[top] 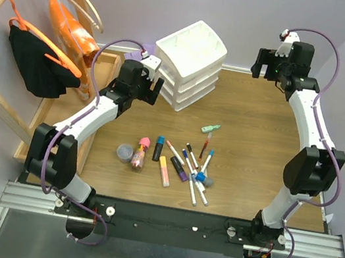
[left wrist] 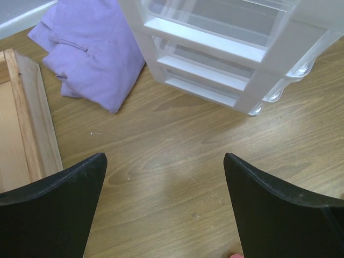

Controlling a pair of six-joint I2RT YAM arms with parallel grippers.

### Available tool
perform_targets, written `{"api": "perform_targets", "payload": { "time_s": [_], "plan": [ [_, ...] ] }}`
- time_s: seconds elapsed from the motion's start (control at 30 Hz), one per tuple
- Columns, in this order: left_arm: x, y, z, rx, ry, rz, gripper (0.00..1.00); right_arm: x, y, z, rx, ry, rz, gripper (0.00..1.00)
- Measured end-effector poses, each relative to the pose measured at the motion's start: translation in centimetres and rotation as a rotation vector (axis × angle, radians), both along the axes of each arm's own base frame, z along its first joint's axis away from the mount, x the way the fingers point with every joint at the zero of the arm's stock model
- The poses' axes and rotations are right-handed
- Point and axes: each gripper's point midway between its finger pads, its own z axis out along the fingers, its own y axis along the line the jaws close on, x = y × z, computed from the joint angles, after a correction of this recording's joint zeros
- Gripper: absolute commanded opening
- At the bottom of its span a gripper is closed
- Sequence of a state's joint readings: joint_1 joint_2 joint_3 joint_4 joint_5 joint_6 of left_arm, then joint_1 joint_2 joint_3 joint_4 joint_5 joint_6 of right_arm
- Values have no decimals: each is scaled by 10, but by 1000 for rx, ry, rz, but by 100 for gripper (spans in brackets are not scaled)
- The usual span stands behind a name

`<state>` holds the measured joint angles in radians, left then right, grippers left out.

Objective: Sort the stationery into containers
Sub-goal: Move the storage box to the center of the board.

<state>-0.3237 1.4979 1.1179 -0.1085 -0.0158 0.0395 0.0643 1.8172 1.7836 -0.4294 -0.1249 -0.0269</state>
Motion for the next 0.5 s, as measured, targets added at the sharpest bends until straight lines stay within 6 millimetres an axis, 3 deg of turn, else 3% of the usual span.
{"api": "perform_targets", "payload": {
  "time_s": [0.23,0.37,0.5],
  "plan": [
    [-5,2,8,-5,-8,7,99,17,31,10,15,-84,204,98],
    [-9,6,22,-15,-35,21,99,42,47,14,34,-134,291,93],
    [-16,11,33,-25,-59,41,99,63,59,-6,49,-125,350,84]
  ]
}}
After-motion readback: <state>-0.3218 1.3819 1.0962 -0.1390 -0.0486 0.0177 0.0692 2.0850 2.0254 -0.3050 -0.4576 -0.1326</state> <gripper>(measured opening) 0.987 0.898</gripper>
